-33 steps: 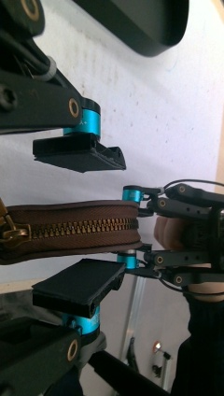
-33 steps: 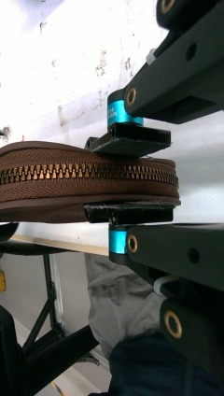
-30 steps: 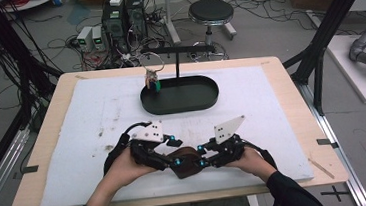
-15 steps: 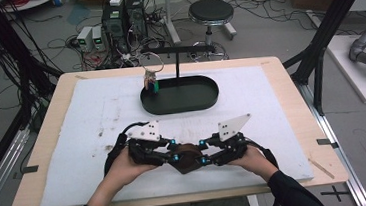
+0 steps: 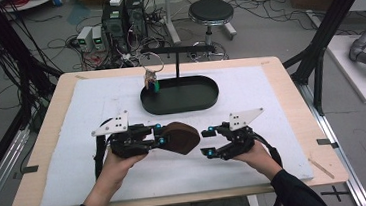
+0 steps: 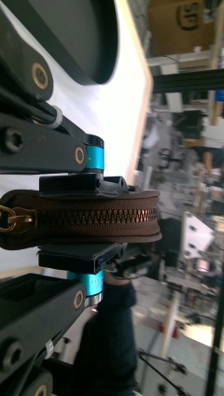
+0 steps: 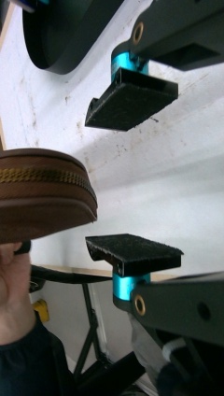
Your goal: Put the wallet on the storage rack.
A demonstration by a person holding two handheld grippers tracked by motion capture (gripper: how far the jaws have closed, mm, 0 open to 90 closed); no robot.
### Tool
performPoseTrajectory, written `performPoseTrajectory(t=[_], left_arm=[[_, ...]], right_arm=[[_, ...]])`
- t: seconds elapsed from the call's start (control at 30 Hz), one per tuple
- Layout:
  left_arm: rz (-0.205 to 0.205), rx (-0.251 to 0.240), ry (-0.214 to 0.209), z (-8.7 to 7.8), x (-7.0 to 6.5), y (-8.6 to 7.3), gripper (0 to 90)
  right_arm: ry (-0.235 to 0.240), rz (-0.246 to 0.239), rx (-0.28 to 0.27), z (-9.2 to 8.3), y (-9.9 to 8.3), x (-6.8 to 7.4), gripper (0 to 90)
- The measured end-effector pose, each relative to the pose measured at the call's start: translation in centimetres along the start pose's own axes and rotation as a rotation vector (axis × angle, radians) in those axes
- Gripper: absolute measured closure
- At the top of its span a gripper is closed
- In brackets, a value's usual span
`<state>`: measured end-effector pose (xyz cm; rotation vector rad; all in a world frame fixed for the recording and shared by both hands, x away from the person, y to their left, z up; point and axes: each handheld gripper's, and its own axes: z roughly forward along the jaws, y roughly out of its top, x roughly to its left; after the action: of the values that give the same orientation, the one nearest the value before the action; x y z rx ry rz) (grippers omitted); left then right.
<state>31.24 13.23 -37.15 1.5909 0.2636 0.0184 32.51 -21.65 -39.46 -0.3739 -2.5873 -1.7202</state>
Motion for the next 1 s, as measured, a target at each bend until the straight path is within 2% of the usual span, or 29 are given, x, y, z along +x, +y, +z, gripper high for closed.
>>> performPoseTrajectory(t=[0.17, 0.27, 0.3, 0.43, 0.53, 0.7, 0.9, 1.0], left_arm=[[-0.001, -0.053, -0.025, 1.0, -0.4, -0.9, 69.9], [0.009, -0.061, -0.033, 1.7, -0.7, -1.4, 69.9], [0.01, -0.059, -0.038, 1.8, -0.7, -1.4, 69.9], [0.01, -0.065, -0.026, 1.8, -0.6, -1.7, 69.6], [0.006, -0.06, -0.025, 1.7, -0.4, -1.6, 68.3], [0.02, -0.026, 0.006, 1.6, -0.3, -1.6, 62.8], [0.026, -0.002, 0.064, 0.9, -0.1, -1.0, 44.7], [0.031, 0.006, 0.096, 0.3, 0.1, -0.8, 39.2]], right_arm=[[0.015, 0.02, -0.028, 0.0, 0.2, 0.2, 34.1], [0.031, 0.027, -0.051, 0.0, 0.3, 0.2, 36.3], [0.035, 0.032, -0.058, -0.1, 0.3, 0.2, 39.9], [0.055, 0.0, -0.068, -0.3, 0.3, 0.2, 58.5], [0.054, -0.009, -0.068, -0.3, 0.4, 0.4, 62.9], [0.048, -0.028, -0.058, -0.4, 0.4, 0.4, 66.1], [0.016, -0.03, -0.044, -0.6, 0.6, 0.2, 67.3], [-0.01, -0.032, -0.046, -0.9, 0.8, 0.0, 67.4]])
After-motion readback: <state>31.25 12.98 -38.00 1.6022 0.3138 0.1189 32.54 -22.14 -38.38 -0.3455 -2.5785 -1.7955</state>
